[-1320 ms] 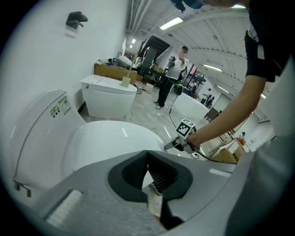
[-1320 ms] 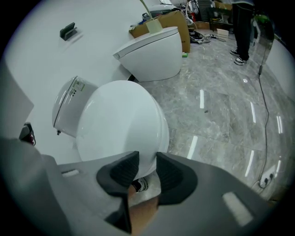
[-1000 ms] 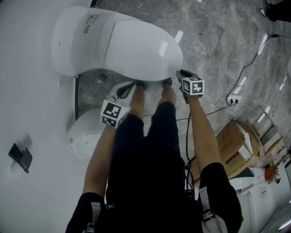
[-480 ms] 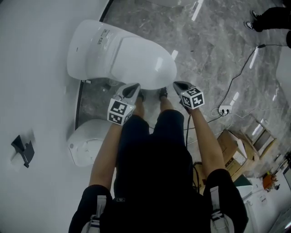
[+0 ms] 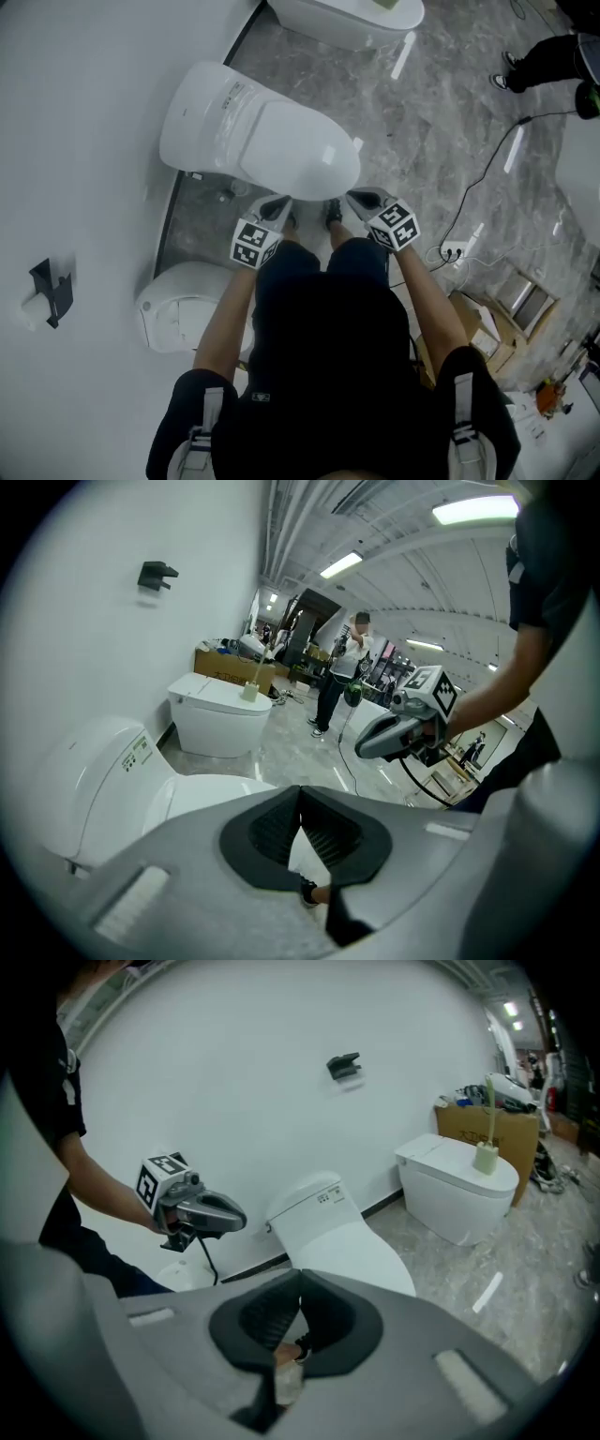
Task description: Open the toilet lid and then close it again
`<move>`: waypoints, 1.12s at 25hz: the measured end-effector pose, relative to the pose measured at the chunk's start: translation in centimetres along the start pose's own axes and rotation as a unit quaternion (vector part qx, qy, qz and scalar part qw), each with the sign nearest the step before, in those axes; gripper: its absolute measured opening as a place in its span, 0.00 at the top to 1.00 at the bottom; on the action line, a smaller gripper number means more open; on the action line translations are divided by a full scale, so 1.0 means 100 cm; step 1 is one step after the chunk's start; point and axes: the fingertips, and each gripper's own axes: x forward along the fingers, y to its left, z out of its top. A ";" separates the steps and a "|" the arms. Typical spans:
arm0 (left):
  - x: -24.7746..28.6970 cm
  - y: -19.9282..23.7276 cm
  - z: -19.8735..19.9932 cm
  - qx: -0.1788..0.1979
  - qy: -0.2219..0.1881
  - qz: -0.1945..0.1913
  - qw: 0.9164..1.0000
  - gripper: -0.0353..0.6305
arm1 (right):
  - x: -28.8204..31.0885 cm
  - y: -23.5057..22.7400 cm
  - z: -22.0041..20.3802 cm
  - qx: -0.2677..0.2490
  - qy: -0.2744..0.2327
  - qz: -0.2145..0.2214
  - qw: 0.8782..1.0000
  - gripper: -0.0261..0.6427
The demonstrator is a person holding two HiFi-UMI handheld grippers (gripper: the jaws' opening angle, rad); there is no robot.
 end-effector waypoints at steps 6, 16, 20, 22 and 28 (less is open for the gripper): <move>-0.013 -0.015 0.025 -0.010 -0.036 0.024 0.999 0.93 | -0.018 0.029 0.018 -0.062 0.002 0.016 0.998 0.96; -0.034 -0.035 0.046 -0.010 -0.061 0.060 0.996 0.93 | -0.049 0.036 0.054 -0.103 -0.028 0.020 0.994 0.96; -0.038 -0.039 0.055 -0.012 -0.071 0.078 0.994 0.93 | -0.057 0.033 0.060 -0.128 -0.025 0.020 0.991 0.96; -0.039 -0.040 0.058 -0.015 -0.076 0.085 0.993 0.93 | -0.061 0.031 0.062 -0.130 -0.029 0.021 0.991 0.96; -0.040 -0.056 0.055 -0.030 -0.075 0.097 0.992 0.93 | -0.071 0.026 0.058 -0.123 -0.037 0.028 0.991 0.96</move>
